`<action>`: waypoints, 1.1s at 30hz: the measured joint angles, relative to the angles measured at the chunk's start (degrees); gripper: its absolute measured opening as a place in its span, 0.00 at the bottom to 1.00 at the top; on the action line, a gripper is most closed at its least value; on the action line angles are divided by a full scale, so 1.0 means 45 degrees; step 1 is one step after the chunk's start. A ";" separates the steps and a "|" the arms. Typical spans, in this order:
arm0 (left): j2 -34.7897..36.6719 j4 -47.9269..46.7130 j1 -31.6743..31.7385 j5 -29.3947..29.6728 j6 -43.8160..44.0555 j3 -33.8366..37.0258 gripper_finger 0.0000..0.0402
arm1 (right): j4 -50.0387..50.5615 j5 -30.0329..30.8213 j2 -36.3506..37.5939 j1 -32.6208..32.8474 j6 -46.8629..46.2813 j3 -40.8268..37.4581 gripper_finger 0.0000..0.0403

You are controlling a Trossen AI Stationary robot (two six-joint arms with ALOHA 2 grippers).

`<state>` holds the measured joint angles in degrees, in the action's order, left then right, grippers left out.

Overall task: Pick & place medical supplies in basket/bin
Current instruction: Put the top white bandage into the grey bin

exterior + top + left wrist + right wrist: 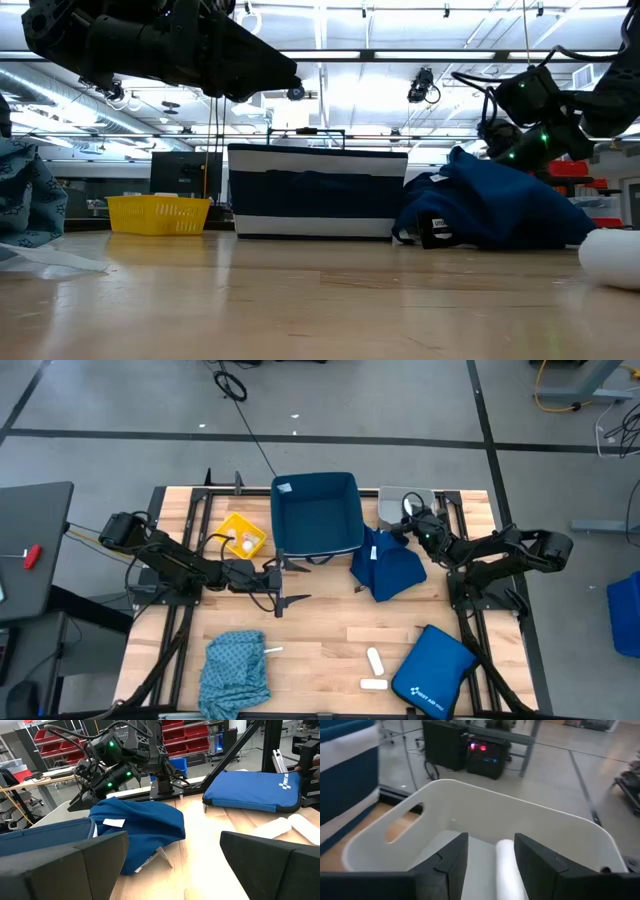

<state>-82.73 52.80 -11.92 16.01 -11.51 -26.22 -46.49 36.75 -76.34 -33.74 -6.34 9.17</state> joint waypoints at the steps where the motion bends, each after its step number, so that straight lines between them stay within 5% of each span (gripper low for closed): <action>1: 0.0000 -0.0007 0.0000 -0.0004 0.0000 0.0000 0.79 | -0.0016 -0.0149 0.0000 0.0000 0.0042 0.0000 0.43; 11: 0.0000 -0.0088 0.0000 -0.0005 0.0000 -0.0002 0.79 | -0.0343 -0.0330 0.0000 0.0000 -0.0167 0.0000 0.64; 21: -0.0002 -0.0372 0.0189 -0.0034 0.0038 -0.0005 0.79 | -0.3172 -0.0645 0.0005 0.0966 0.0036 0.0000 0.63; 33: 0.0001 -0.0380 0.0175 -0.0047 0.0073 -0.0005 0.79 | -0.5123 -0.7716 0.0010 0.4868 0.1058 0.0000 0.45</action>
<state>-82.73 51.09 -11.14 15.80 -11.18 -26.24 -69.55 2.03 -76.29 -11.83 -1.58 9.17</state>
